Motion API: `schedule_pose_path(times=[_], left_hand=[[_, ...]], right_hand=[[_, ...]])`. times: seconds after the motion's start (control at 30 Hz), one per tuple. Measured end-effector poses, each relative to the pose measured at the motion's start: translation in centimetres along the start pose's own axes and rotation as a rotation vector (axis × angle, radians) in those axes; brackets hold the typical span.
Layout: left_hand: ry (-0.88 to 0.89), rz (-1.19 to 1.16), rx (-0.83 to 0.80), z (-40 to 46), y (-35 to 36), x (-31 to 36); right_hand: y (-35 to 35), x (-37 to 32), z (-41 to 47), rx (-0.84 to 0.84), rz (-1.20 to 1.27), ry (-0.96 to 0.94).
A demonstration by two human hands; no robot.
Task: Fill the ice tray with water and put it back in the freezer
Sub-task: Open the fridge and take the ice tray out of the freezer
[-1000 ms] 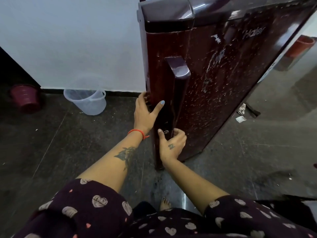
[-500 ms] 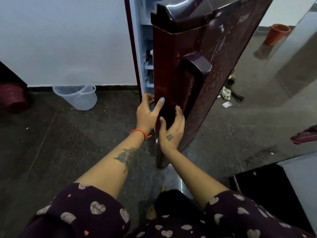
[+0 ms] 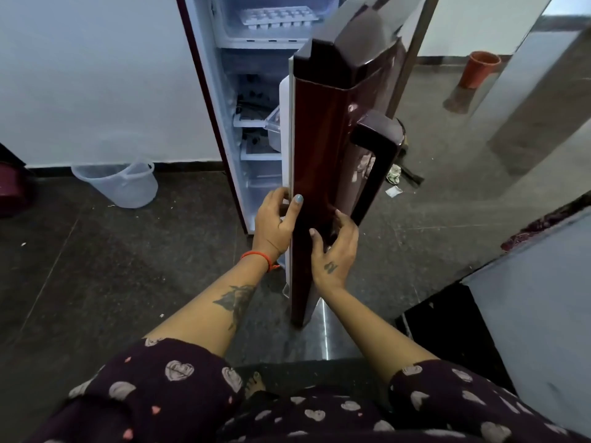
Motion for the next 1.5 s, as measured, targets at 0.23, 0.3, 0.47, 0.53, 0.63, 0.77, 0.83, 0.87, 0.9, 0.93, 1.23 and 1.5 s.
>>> schedule_pose_path(times=[0.23,0.3,0.47,0.53,0.63,0.77,0.83,0.87,0.9,0.93,1.23,1.5], left_hand=[[0.023,0.027,-0.026,-4.7,4.7,4.3],[0.022,0.021,-0.03,-5.8,6.3,5.3],[0.022,0.034,-0.067,-8.1,10.1,7.7],[0.02,0.048,-0.09,-8.7,11.5,8.4],[0.017,0.061,-0.133,-9.3,13.5,9.6],[0.01,0.048,-0.185,-10.1,15.7,10.6],[0.017,0.051,-0.235,-10.5,17.0,10.8],[0.014,0.053,-0.257,-10.6,17.4,10.8],[0.011,0.054,-0.283,-10.8,17.9,10.7],[0.012,0.059,-0.31,-11.0,18.4,10.7],[0.025,0.094,-0.45,-12.3,20.4,10.9],[0.011,0.118,-0.39,-12.6,18.8,10.5]], right_hand=[[-6.3,3.6,1.7,0.018,0.032,0.073],[-8.0,4.4,2.4,0.029,0.016,0.063],[-11.9,6.2,4.4,0.028,-0.031,0.041],[-13.3,6.8,5.3,0.031,-0.048,0.048],[-14.9,7.6,6.6,0.031,-0.063,0.05],[-16.6,8.7,8.1,0.043,-0.091,0.054],[-17.4,9.1,8.9,0.058,-0.099,0.06],[-17.5,9.1,9.1,0.06,-0.1,0.057],[-17.9,9.2,9.4,0.067,-0.104,0.057],[-18.2,9.3,9.6,0.077,-0.11,0.059],[-19.8,10.3,10.7,0.128,-0.151,0.067],[-20.3,9.0,7.7,0.207,-0.218,-0.011]])
Point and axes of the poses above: each hand's wrist, its own z-axis towards the middle knuckle, its own y-axis out of the palm, x = y × z, the point moved 8 cm from there along z, towards the middle knuckle, and after that the axes turned 12 degrees about x, right-handed, at the moved point
